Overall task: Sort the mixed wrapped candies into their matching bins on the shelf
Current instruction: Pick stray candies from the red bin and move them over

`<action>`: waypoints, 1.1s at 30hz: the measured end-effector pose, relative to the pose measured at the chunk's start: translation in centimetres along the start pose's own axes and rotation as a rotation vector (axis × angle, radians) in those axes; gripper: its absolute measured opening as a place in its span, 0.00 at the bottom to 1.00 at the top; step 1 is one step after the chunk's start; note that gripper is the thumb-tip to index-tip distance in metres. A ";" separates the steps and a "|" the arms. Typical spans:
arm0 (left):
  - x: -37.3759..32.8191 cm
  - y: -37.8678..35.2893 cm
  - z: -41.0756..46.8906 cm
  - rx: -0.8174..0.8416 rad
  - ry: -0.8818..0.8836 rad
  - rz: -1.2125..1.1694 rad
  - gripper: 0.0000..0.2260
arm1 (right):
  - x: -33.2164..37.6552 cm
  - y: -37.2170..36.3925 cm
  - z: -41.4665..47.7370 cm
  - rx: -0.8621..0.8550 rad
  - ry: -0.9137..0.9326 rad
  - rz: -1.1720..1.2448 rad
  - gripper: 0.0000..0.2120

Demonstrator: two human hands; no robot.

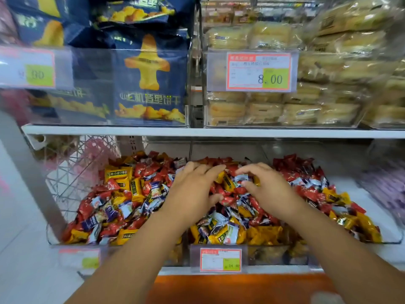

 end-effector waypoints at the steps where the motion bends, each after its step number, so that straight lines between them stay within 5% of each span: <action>1: 0.4 0.2 -0.2 -0.001 -0.010 -0.026 0.32 | -0.1 0.4 -0.1 -0.004 -0.004 0.016 0.12; 5: 3.0 2.2 -2.1 -0.071 0.032 -0.256 0.29 | 0.4 0.8 0.0 0.027 0.020 0.018 0.10; 18: 16.0 4.3 -11.6 -0.044 0.376 -0.201 0.17 | 11.6 -5.2 5.1 0.161 0.280 -0.024 0.11; 27: 16.5 2.6 -6.7 -0.032 0.303 -0.225 0.23 | 13.9 -10.2 12.6 0.424 0.284 -0.288 0.30; 33: 18.1 1.2 -4.1 0.037 0.344 -0.072 0.23 | 13.1 -11.3 13.7 0.426 0.273 -0.308 0.27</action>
Point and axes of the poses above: each hand's wrist, its own z-axis towards the middle knuckle, its own y-axis out of the back of the hand, x = y × z, the point moved 2 cm from there along z, towards the middle knuckle, and after that the axes turned 8 degrees about x, right-handed, at the moved point
